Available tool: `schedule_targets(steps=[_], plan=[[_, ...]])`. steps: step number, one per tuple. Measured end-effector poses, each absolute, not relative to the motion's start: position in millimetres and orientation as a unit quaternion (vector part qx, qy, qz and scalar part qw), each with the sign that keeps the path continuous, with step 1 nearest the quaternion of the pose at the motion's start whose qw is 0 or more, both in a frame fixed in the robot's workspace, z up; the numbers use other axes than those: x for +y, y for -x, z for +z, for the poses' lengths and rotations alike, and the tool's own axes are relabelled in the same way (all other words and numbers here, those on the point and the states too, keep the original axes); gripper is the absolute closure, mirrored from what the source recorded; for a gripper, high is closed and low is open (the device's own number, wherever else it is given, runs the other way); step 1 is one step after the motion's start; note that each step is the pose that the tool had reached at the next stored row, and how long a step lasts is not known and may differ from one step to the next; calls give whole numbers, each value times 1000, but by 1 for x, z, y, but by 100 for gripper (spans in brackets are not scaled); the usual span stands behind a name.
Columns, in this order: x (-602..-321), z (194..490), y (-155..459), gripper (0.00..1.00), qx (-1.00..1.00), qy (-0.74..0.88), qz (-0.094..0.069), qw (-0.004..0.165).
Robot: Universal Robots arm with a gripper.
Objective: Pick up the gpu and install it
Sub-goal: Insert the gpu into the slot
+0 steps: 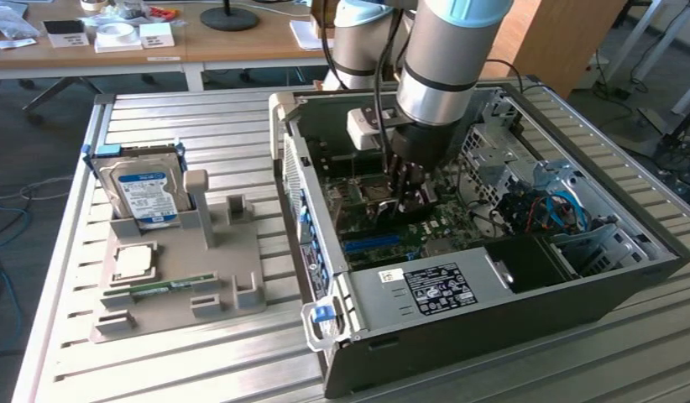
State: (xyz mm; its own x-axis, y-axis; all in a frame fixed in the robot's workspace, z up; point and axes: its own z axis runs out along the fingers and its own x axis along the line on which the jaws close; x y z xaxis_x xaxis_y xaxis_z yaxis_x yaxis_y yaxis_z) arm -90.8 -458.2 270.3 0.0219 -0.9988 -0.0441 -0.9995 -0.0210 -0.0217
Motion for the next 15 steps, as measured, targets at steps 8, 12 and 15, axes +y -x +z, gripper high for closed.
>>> schedule_targets(steps=[8,12,15], plan=[[-458,261,101,73,699,715,4,28],[-458,262,101,73,699,714,4,28],[-458,262,101,73,699,714,4,28]])
